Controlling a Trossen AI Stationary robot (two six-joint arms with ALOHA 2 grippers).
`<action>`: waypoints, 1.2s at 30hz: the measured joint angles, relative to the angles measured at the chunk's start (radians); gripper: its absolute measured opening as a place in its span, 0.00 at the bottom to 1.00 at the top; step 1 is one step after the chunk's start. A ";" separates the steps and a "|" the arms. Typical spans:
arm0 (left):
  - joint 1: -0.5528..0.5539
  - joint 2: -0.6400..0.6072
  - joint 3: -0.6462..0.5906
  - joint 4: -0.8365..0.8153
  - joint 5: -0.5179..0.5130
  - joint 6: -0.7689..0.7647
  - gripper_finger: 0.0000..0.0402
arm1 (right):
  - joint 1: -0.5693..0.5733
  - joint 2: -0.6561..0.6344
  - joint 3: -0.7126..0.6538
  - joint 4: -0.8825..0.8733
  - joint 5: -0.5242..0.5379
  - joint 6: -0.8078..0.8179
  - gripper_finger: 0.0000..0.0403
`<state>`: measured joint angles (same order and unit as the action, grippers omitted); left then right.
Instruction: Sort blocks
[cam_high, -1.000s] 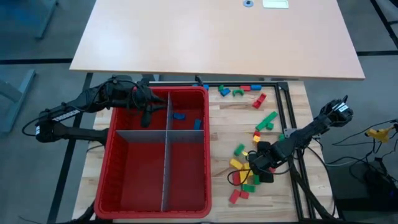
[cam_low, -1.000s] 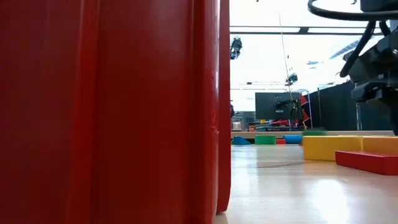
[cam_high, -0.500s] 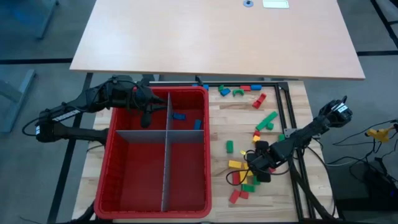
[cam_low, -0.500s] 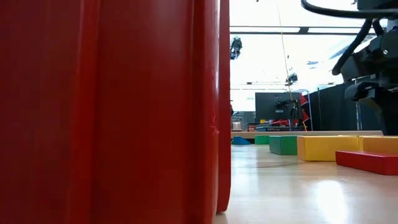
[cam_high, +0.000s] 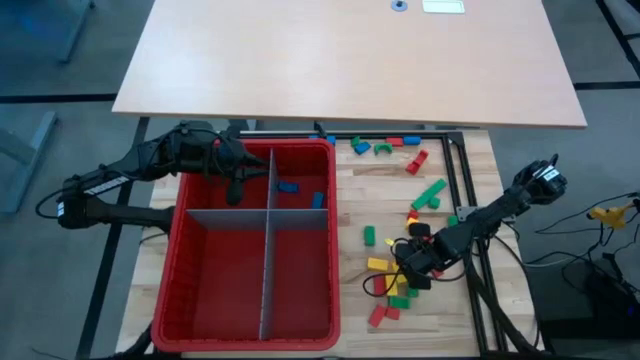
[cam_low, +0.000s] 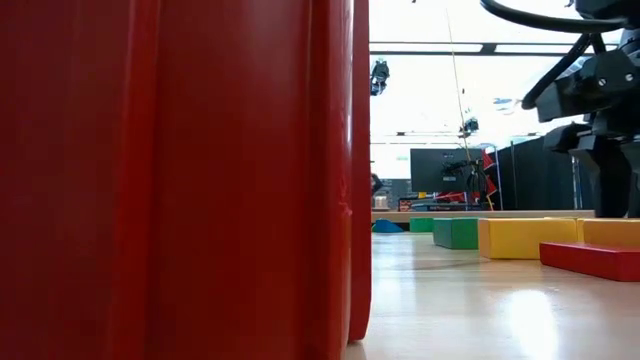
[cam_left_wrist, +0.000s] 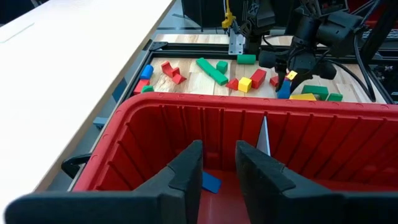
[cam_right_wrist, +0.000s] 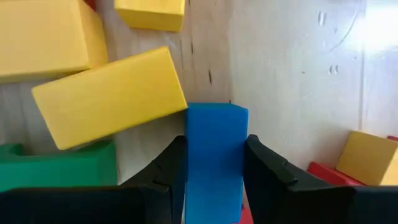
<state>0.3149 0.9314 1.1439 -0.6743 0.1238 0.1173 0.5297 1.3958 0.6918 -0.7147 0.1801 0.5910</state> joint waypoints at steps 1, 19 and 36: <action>0.000 0.000 0.000 0.000 0.000 0.000 0.21 | 0.000 -0.001 0.000 0.000 0.002 0.000 0.26; 0.000 0.000 0.000 0.000 0.001 -0.003 0.20 | -0.064 -0.093 0.153 -0.165 0.197 -0.009 0.04; 0.000 0.000 0.000 0.000 0.026 0.003 0.19 | -0.073 -0.051 0.139 -0.213 0.134 0.078 0.39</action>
<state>0.3147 0.9310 1.1439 -0.6743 0.1501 0.1204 0.4570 1.3447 0.8311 -0.9279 0.3145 0.6686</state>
